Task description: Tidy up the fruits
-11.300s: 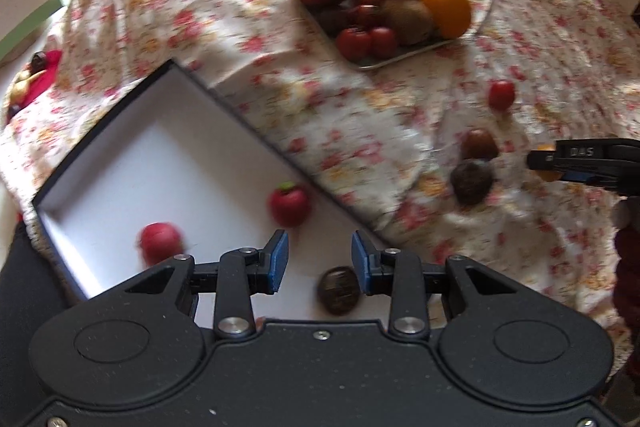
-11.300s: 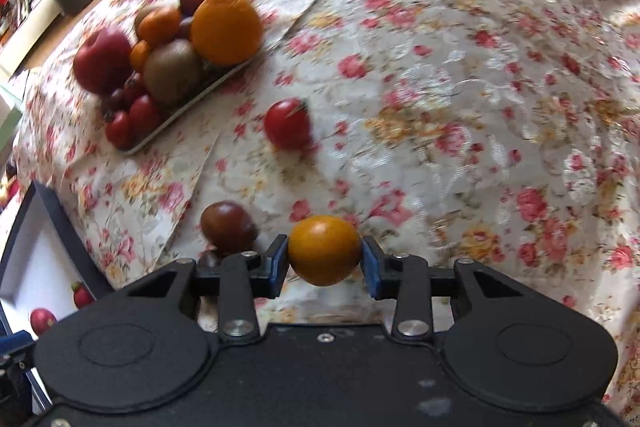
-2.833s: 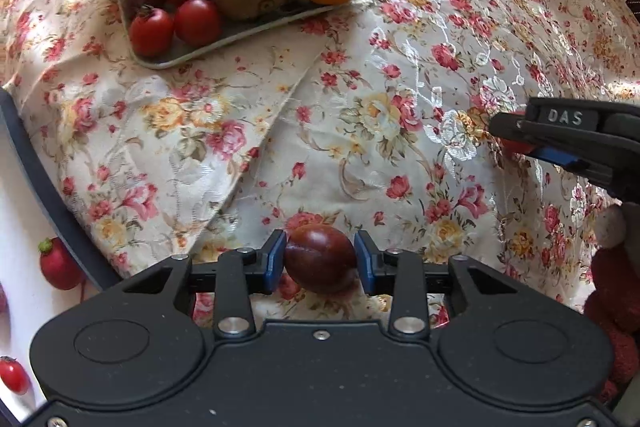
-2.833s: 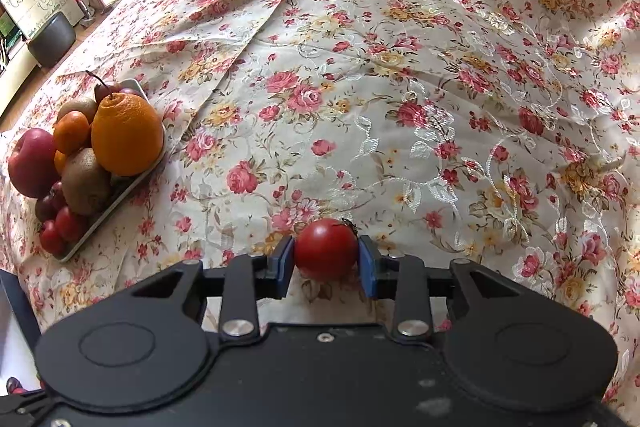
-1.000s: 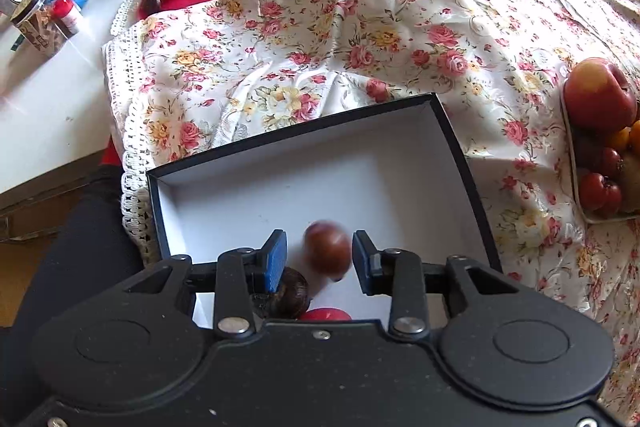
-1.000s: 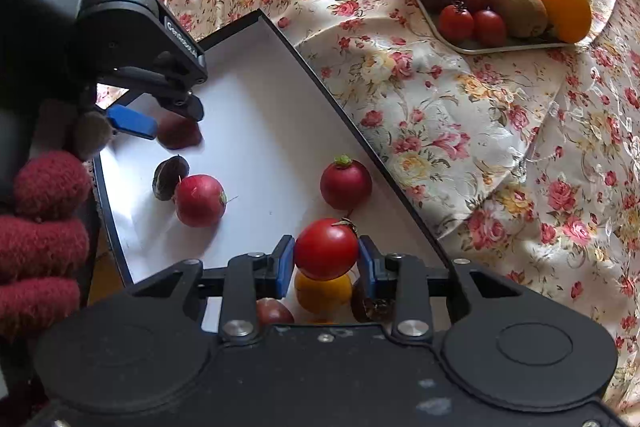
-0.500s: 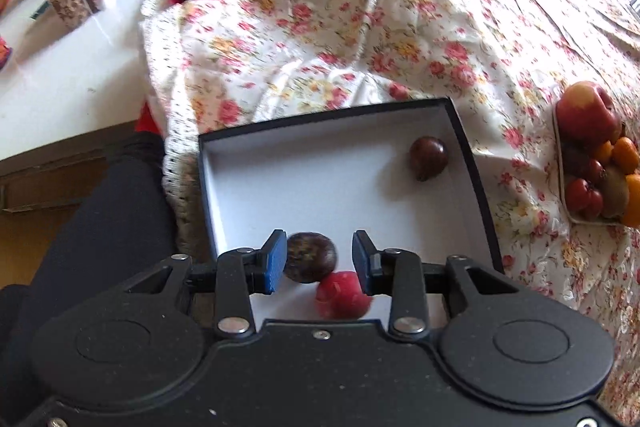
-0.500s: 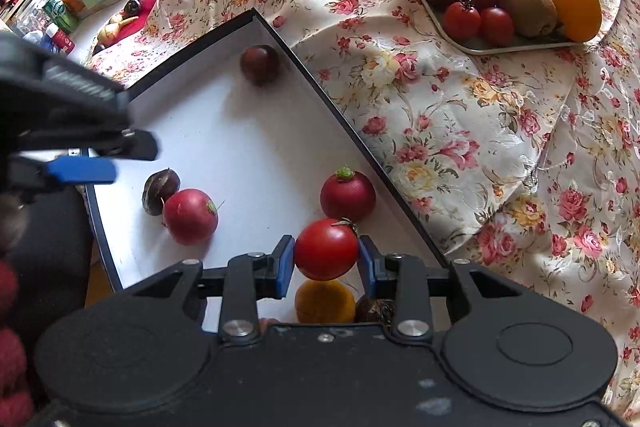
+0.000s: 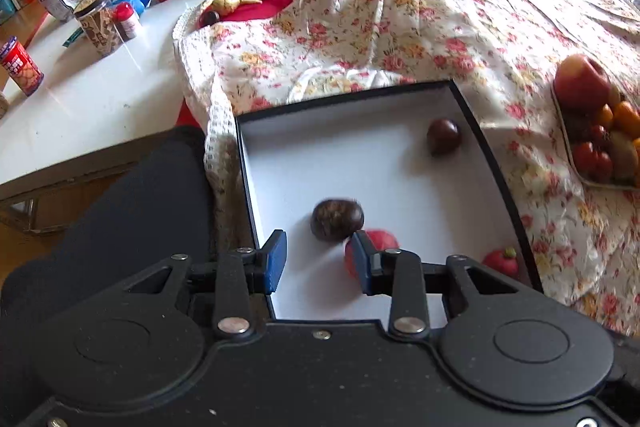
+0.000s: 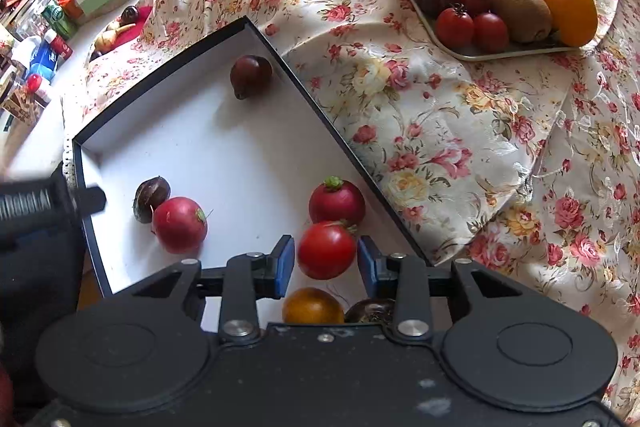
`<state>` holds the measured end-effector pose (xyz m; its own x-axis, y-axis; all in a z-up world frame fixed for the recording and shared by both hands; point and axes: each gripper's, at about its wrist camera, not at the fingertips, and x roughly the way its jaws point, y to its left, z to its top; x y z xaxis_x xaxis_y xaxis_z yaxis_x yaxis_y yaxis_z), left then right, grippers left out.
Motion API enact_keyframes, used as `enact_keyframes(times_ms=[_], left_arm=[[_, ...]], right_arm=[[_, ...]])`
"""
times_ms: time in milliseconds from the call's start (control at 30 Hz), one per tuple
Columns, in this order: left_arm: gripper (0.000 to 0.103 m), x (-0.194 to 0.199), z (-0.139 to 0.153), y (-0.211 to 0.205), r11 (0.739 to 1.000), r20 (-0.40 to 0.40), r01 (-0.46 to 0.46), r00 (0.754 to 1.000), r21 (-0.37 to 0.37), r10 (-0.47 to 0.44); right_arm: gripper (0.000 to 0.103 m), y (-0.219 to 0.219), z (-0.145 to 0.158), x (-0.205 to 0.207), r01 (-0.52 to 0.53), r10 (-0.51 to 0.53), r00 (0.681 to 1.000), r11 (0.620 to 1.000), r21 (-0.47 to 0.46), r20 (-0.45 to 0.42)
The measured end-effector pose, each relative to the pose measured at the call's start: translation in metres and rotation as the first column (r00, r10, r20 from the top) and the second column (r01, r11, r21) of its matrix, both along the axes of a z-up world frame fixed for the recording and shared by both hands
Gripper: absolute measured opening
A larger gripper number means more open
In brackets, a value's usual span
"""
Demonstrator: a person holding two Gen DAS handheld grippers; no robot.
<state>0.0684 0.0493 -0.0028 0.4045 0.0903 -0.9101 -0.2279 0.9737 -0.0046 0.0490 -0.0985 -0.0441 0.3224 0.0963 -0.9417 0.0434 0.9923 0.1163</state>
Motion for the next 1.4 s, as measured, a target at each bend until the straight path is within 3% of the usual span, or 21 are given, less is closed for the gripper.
enact_keyframes(times_ms=[367, 567, 1133, 1400], left_arm=[[0.044, -0.036, -0.006, -0.015, 0.998, 0.038, 0.051, 0.998, 0.044, -0.052], [0.044, -0.041, -0.013, -0.019, 0.996, 0.007, 0.086, 0.996, -0.014, -0.086], [0.044, -0.057, -0.011, -0.032, 0.992, 0.039, 0.124, 0.991, 0.014, -0.124], [0.044, -0.060, -0.008, -0.041, 0.987, 0.064, 0.152, 0.986, 0.045, -0.155]], right_arm=[[0.037, -0.012, 0.015, -0.032, -0.002, 0.007, 0.998, 0.997, -0.074, 0.070], [0.037, -0.016, 0.023, -0.048, -0.039, 0.052, 0.994, 0.991, -0.130, 0.097], [0.037, -0.032, 0.038, -0.068, -0.068, 0.086, 0.989, 0.986, -0.152, 0.121], [0.037, -0.039, 0.033, -0.080, -0.030, 0.052, 0.990, 0.986, -0.167, 0.130]])
